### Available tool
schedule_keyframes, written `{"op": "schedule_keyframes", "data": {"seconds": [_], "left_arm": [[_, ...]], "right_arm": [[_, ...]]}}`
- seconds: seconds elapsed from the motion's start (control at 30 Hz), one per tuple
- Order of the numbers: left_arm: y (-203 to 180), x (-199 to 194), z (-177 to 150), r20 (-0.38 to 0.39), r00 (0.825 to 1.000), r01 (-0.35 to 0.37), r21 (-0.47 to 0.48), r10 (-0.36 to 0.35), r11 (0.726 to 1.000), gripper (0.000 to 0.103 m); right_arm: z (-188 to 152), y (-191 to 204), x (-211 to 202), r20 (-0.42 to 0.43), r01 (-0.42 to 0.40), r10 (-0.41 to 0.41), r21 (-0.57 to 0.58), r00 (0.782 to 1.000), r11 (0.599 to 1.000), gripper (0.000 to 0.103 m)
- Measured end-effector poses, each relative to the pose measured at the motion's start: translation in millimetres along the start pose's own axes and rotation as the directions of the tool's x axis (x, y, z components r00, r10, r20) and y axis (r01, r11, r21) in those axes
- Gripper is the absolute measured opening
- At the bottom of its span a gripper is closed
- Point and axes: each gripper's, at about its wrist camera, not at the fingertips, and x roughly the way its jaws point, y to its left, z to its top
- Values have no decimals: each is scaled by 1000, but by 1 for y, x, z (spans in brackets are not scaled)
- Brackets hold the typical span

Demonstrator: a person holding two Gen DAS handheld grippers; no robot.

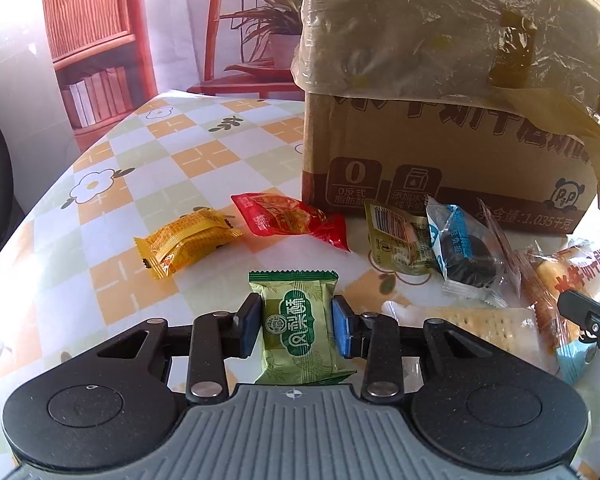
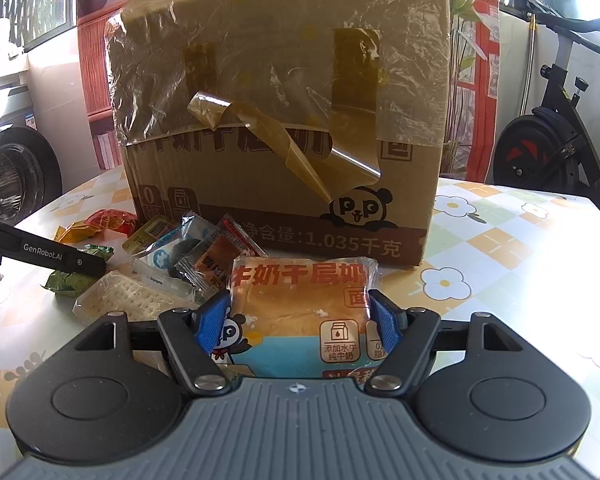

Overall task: Organize snacks
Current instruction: 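Grasp the green snack packet with the left gripper while the right holds the cake packet, then lift both held packets and carry them over the box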

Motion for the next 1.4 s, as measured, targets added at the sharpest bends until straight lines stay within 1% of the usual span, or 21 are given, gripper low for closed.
{"op": "schedule_keyframes", "data": {"seconds": [0.07, 0.17, 0.57, 0.67, 0.73, 0.8, 0.9, 1.0, 1.13, 1.27, 1.33, 1.4], "left_arm": [[-1, -5, -5, 4, 1000, 13, 11, -13, 1000, 39], [1, -7, -8, 5, 1000, 24, -10, -24, 1000, 39], [3, -15, -13, 3, 999, 36, -32, -36, 999, 39], [5, -24, -10, 28, 999, 47, -49, -46, 998, 39], [7, -32, -7, 53, 997, 55, -56, -52, 997, 39], [8, -41, -5, 78, 995, 59, -55, -54, 997, 39], [7, -53, 0, 114, 991, 70, -56, -64, 996, 39], [4, -65, 5, 163, 984, 73, -38, -66, 997, 39], [3, -82, 16, 227, 972, 74, -22, -67, 997, 39], [5, -100, 33, 302, 950, 85, -18, -75, 996, 39], [6, -108, 42, 331, 940, 90, -17, -79, 996, 39], [8, -119, 54, 367, 926, 100, -15, -87, 995, 39]], "right_arm": [[0, 0, 0, 0, 1, -1, 0, 1000, 1000, 74], [0, 0, 0, 0, 1, -1, 0, 1000, 1000, 74], [-1, -1, -1, 0, -8, 8, 2, 1000, 1000, 74], [1, -2, -4, -9, -20, 20, 1, 1000, 1000, 73], [4, -3, -10, -22, -42, 42, 0, 999, 999, 73], [6, -2, -19, -8, -52, 52, -6, 999, 999, 73], [10, 5, -34, 12, -80, 81, -48, 997, 996, 72], [14, 13, -46, 41, -106, 110, -78, 993, 991, 72], [27, 20, -61, 112, -111, 121, -93, 986, 989, 72], [51, 22, -77, 203, -115, 129, -80, 971, 990, 72], [65, 21, -85, 245, -121, 137, -77, 960, 990, 72], [80, 21, -93, 286, -131, 146, -73, 947, 989, 72]]}}
